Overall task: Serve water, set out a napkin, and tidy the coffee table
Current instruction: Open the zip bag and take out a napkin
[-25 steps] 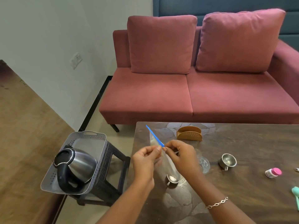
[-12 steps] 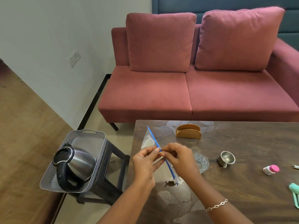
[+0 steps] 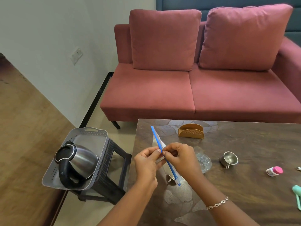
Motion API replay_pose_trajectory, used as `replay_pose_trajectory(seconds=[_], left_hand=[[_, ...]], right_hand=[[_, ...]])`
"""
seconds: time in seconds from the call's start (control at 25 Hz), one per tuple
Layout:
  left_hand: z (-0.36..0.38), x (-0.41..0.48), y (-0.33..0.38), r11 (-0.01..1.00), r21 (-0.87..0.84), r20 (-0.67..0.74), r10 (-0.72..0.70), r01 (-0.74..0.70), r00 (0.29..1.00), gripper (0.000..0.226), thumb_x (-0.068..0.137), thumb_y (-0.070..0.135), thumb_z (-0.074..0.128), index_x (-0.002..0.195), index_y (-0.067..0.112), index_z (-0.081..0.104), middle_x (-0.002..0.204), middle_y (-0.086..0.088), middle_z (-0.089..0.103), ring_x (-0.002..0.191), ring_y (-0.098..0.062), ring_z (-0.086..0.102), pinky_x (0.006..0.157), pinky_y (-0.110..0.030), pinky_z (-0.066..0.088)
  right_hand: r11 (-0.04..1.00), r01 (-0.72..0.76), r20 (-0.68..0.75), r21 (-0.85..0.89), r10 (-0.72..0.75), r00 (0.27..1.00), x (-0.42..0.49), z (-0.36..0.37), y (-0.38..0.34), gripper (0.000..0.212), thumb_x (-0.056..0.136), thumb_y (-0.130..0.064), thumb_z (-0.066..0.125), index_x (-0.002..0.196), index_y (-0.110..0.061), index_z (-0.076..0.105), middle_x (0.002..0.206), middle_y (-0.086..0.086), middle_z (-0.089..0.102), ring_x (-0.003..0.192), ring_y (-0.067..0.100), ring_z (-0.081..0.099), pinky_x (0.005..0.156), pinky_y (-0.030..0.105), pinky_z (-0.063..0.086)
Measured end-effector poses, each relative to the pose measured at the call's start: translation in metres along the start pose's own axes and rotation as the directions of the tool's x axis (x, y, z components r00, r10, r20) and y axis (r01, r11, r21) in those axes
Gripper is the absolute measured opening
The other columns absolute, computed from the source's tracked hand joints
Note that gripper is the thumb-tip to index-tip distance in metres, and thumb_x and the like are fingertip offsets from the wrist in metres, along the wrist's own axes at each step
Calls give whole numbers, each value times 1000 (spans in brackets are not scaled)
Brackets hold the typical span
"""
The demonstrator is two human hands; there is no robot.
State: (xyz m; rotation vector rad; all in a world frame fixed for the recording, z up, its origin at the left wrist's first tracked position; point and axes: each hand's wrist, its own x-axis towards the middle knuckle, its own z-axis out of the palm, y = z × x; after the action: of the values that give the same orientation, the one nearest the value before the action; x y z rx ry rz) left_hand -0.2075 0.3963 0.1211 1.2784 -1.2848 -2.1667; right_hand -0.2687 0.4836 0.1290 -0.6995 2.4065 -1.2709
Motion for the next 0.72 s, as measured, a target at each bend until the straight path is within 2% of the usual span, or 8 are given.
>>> replay_pose_trajectory(seconds=[0.16, 0.32, 0.44, 0.6, 0.64, 0.72], left_hand=[[1, 1, 1, 1000, 6, -15, 30, -30, 999, 9, 86, -2, 57, 84, 0, 65, 92, -22, 70, 82, -28, 70, 61, -28, 60], [3, 4, -1, 997, 55, -33, 53, -51, 998, 9, 86, 0, 58, 88, -1, 66, 99, -19, 68, 87, -27, 69, 68, -32, 60], [4, 2, 0, 996, 65, -31, 60, -58, 998, 11, 87, -1, 56, 81, 2, 65, 91, -18, 69, 81, -24, 68, 61, -26, 59], [3, 1, 3, 993, 103, -6, 66, -65, 998, 13, 88, -2, 54, 80, 1, 64, 84, -18, 70, 75, -24, 69, 59, -26, 59], [2, 1, 4, 992, 107, 0, 64, -63, 998, 13, 88, -1, 54, 80, 1, 64, 84, -18, 70, 75, -25, 69, 61, -27, 59], [0, 2, 6, 993, 101, 0, 54, -54, 999, 13, 88, -1, 54, 80, 2, 63, 83, -18, 70, 71, -23, 70, 61, -30, 59]], right_hand=[[999, 19, -36, -37, -20, 999, 1, 1, -5, 11, 82, -12, 61, 84, -13, 72, 76, 1, 70, 70, 11, 64, 69, 30, 56], [998, 14, -28, -57, -15, 999, 2, 0, -7, 10, 82, -14, 61, 83, -14, 72, 76, 1, 70, 70, 11, 64, 69, 30, 56], [993, 2, -26, -116, -5, 1000, 3, 1, -8, 10, 81, -15, 61, 80, -14, 70, 73, -1, 69, 67, 11, 63, 66, 30, 55], [993, -60, -18, -97, 59, 998, 4, 1, -9, 10, 83, -14, 57, 74, -16, 62, 60, -9, 56, 54, 5, 52, 50, 15, 41], [995, -78, -13, -58, 78, 997, 5, 0, -8, 12, 82, -12, 57, 71, -17, 59, 60, -8, 57, 54, 6, 52, 50, 17, 43], [990, -125, -21, 73, 127, 992, 7, -1, -6, 14, 78, -8, 57, 66, -16, 59, 63, 1, 65, 61, 15, 61, 58, 31, 54]])
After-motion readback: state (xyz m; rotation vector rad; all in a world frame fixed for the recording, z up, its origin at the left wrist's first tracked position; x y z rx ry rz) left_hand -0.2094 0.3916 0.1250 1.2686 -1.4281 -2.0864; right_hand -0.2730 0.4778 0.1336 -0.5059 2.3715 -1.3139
